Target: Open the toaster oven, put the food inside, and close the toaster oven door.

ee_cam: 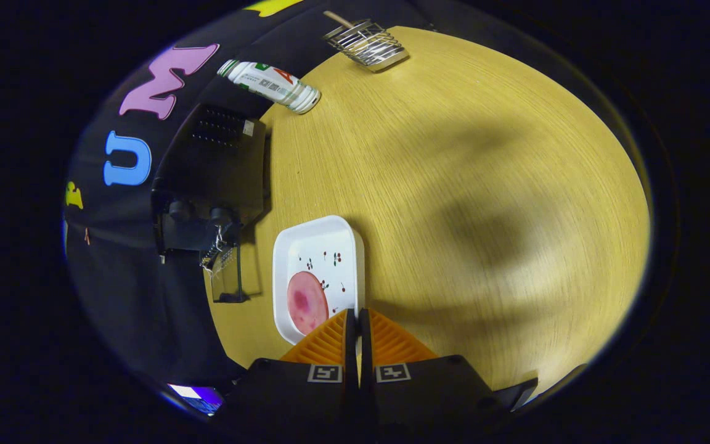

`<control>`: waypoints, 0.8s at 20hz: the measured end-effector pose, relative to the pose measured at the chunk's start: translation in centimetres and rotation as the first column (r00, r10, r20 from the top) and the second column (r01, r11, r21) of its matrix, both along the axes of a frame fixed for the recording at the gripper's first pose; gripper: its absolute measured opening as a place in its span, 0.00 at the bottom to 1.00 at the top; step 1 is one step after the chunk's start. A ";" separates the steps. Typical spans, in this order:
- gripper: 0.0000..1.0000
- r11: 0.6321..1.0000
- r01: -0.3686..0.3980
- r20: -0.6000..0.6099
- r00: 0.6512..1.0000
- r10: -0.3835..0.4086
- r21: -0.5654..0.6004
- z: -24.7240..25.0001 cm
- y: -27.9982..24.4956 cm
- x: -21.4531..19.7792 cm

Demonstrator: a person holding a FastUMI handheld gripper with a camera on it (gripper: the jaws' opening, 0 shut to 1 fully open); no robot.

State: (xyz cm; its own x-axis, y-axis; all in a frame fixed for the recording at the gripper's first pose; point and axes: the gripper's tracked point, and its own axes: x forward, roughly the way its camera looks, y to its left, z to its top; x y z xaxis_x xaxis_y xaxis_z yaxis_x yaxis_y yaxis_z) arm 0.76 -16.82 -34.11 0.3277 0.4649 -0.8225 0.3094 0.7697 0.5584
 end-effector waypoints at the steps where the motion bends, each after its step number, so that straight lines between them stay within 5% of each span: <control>1: 0.05 1.000 0.020 0.001 1.000 -0.020 0.021 0.4 0.2 -0.1; 16: 0.05 0.969 0.226 0.073 0.970 -0.234 0.098 4.7 3.5 -2.7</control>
